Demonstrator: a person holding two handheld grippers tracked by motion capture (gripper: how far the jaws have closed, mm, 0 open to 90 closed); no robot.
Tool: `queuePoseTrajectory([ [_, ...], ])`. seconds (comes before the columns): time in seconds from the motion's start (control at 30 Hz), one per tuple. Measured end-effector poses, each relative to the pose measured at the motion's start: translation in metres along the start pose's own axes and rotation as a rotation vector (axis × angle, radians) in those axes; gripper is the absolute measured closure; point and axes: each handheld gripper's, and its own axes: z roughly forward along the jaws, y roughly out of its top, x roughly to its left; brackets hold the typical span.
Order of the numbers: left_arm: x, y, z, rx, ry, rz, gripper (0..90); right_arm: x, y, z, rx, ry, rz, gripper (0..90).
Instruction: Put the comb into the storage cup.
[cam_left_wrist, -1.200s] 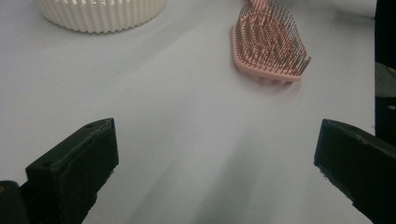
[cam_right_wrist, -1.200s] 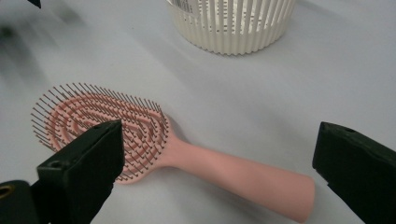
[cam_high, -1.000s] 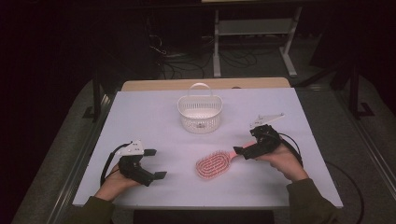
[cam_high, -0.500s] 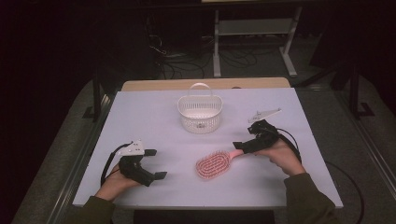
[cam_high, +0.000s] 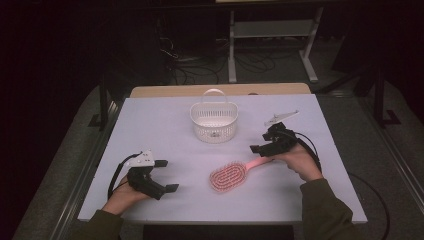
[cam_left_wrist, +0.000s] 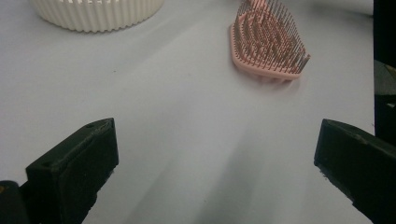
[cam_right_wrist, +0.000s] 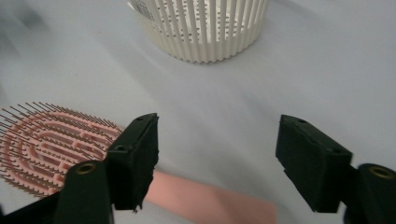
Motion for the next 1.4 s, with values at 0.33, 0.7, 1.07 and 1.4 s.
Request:
queuePoseTrajectory([
  [0.33,0.0,-0.001,0.0,0.004,0.002,0.005,0.0,-0.005,-0.002,0.004,0.017,-0.005,0.008,50.9],
  [0.7,0.001,-0.001,-0.001,0.001,0.008,0.003,0.0,-0.01,-0.007,0.007,0.055,-0.03,0.002,73.8],
  [1.07,0.001,-0.001,-0.001,0.006,0.005,0.007,0.0,-0.013,-0.009,0.011,0.085,-0.028,0.008,89.1],
  [1.4,0.0,-0.002,0.0,0.011,0.003,0.009,0.0,-0.021,-0.015,0.015,0.108,-0.057,0.036,89.1],
])
